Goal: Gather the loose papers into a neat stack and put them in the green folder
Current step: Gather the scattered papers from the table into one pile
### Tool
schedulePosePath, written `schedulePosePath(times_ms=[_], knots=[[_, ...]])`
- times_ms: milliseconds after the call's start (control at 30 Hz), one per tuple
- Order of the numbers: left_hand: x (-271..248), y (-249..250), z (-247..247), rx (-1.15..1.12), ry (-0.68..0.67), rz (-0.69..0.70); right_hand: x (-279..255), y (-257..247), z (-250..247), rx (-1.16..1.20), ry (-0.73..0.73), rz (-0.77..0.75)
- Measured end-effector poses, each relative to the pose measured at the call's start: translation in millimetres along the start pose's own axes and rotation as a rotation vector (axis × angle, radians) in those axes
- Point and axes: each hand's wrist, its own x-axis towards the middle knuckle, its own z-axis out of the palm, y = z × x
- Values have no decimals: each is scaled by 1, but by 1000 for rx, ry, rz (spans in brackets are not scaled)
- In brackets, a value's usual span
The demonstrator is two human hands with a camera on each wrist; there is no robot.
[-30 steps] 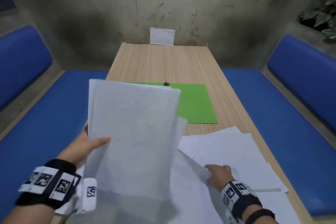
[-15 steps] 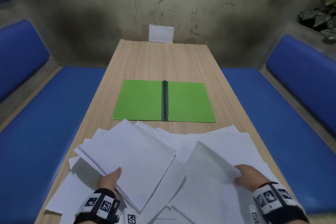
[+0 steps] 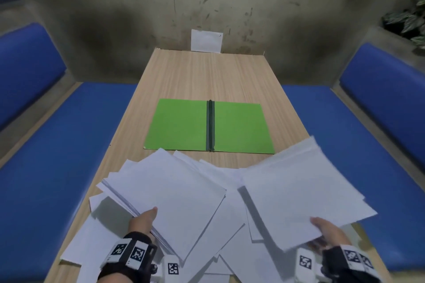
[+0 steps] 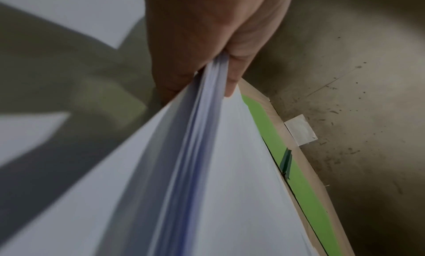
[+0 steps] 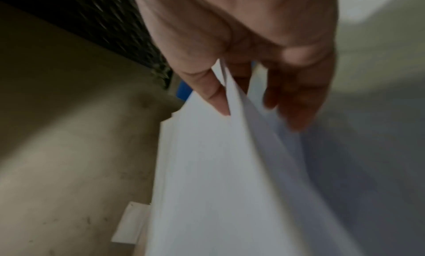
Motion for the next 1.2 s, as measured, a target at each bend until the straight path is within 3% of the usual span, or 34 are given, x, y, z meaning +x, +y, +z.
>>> schedulePosePath(times_ms=[233, 333, 400, 467, 600, 700, 800, 900, 1033, 1100, 1200], knots=[[3, -13, 1, -172, -143, -19, 16, 32, 31, 0, 144, 106], [-4, -14, 0, -133, -133, -22, 15, 22, 30, -66, 188, 98], [0, -16, -1, -145, -89, -6, 18, 24, 26, -136, 131, 93], [4, -16, -5, -176, -2, 14, 29, 34, 19, -60, 105, 43], [-3, -18, -18, -184, 71, 45, -10, 28, 13, 50, 39, -46], [-5, -20, -25, -170, 42, 58, -19, 11, 9, 110, 120, -165], [-13, -17, -25, -141, -81, 111, -42, -12, 7, 135, 232, -399], [-20, -12, -24, -134, -136, 183, -80, -38, 3, 275, 64, -542], [-41, 0, -22, -60, -157, 349, -94, -53, 14, 437, -307, -592], [-56, 9, -21, -52, -256, 415, -89, -51, 27, 434, -452, -623], [-90, 26, -20, 23, -416, 503, -92, -45, 54, 281, -554, -608]])
